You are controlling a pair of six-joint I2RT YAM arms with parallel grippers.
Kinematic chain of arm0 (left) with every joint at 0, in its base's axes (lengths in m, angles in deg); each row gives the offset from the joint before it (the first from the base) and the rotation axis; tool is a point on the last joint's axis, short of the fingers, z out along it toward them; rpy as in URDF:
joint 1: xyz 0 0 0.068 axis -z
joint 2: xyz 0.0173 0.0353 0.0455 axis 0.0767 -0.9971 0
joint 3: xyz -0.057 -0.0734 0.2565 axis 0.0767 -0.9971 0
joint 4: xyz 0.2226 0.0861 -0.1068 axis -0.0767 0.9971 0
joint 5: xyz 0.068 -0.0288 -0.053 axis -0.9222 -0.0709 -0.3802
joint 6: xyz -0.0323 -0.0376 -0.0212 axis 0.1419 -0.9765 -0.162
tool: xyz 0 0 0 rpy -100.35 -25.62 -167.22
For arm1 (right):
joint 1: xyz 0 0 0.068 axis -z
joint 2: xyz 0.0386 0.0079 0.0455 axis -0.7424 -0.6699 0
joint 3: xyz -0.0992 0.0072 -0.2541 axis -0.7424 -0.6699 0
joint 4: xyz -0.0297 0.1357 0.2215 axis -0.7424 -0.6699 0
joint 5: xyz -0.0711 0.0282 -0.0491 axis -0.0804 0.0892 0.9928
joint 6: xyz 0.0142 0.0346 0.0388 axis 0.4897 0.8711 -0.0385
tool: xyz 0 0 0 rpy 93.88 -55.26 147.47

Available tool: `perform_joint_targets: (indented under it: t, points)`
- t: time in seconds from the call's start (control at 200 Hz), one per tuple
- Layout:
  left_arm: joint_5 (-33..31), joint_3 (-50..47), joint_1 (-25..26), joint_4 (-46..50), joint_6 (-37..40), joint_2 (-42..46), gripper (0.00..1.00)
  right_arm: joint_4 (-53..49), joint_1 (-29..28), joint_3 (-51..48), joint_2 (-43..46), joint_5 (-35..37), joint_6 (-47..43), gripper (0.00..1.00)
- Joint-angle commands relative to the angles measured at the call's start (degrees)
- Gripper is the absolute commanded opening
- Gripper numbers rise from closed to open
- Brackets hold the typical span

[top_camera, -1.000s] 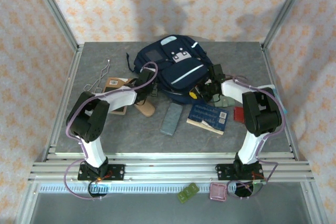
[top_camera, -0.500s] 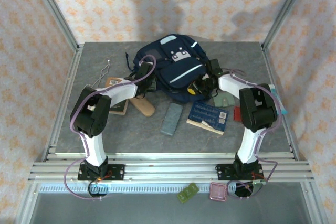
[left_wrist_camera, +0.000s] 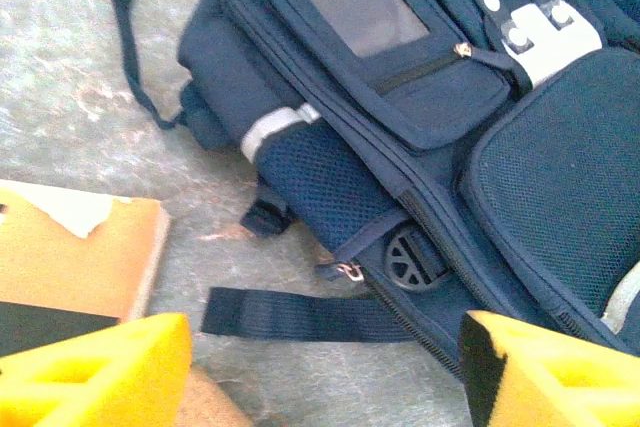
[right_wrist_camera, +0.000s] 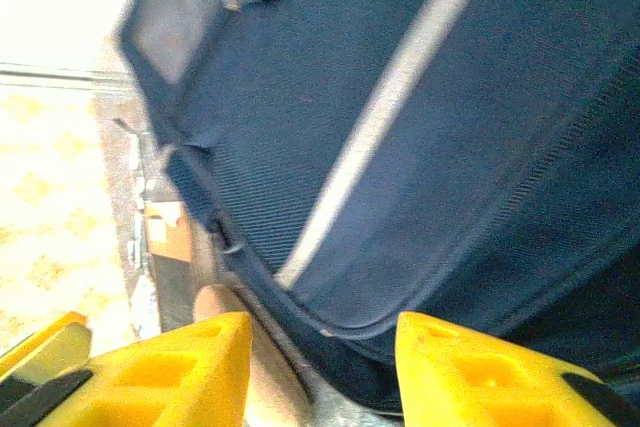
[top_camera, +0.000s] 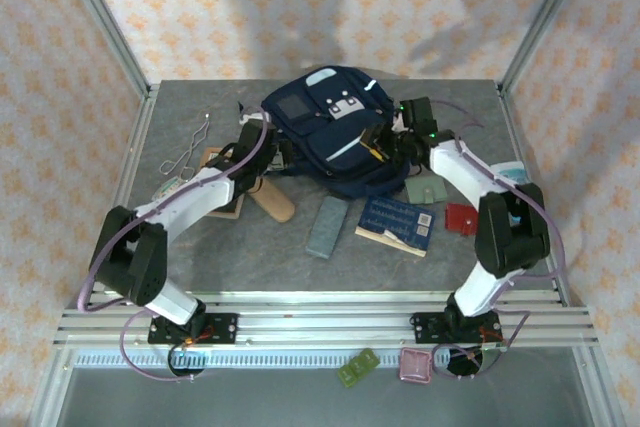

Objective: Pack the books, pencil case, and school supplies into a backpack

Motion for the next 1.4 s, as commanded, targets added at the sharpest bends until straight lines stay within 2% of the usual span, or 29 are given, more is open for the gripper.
perform_joint_targets:
  t: [0.0, 0.125, 0.235, 0.36, 0.485, 0.686, 0.841, 0.971, 1.251, 1.396]
  points:
    - [-4.5, -3.2, -1.9, 5.2, -2.1, 3.1, 0.81, 1.8, -3.1, 1.1, 1.7, 1.5, -4.6, 0.43]
    - [-7.3, -5.3, -5.9, 6.9, -3.5, 5.6, 0.89, 3.6, -6.7, 2.1, 0.7, -0.1, -5.7, 0.46]
    - [-7.5, -5.1, -13.3, 8.0, -3.9, 4.5, 0.93, 5.4, -10.2, 4.0, -1.8, -2.0, -6.3, 0.46]
    - [-4.7, -4.4, -20.7, 6.0, -3.1, 0.2, 0.98, 6.2, -13.9, 6.5, -5.4, -2.5, -7.1, 0.47]
    - [0.1, -0.9, -25.2, 6.3, -2.7, -7.0, 1.0, 8.5, -15.8, 7.2, -8.0, -3.1, -5.9, 0.5]
    - [1.8, 2.9, -26.6, 7.1, -0.9, -15.1, 1.0, 8.2, -17.3, 9.9, -11.0, -4.6, -6.1, 0.5]
    - [3.2, 2.9, -27.8, 6.5, 0.6, -16.8, 1.0, 8.6, -17.9, 11.3, -13.0, -6.2, -5.8, 0.49]
    - [6.9, 2.9, -28.3, 6.8, 1.7, -18.1, 0.98, 8.2, -18.8, 13.8, -15.8, -7.4, -5.5, 0.49]
    - [14.8, -2.9, -28.0, 4.9, -1.4, -12.7, 0.87, -1.4, -24.8, 26.7, -26.2, -10.7, -10.5, 0.46]
    - [14.8, -5.0, -27.2, 5.7, -1.6, -10.2, 0.84, -7.9, -27.9, 35.3, -32.9, -12.5, -13.4, 0.43]
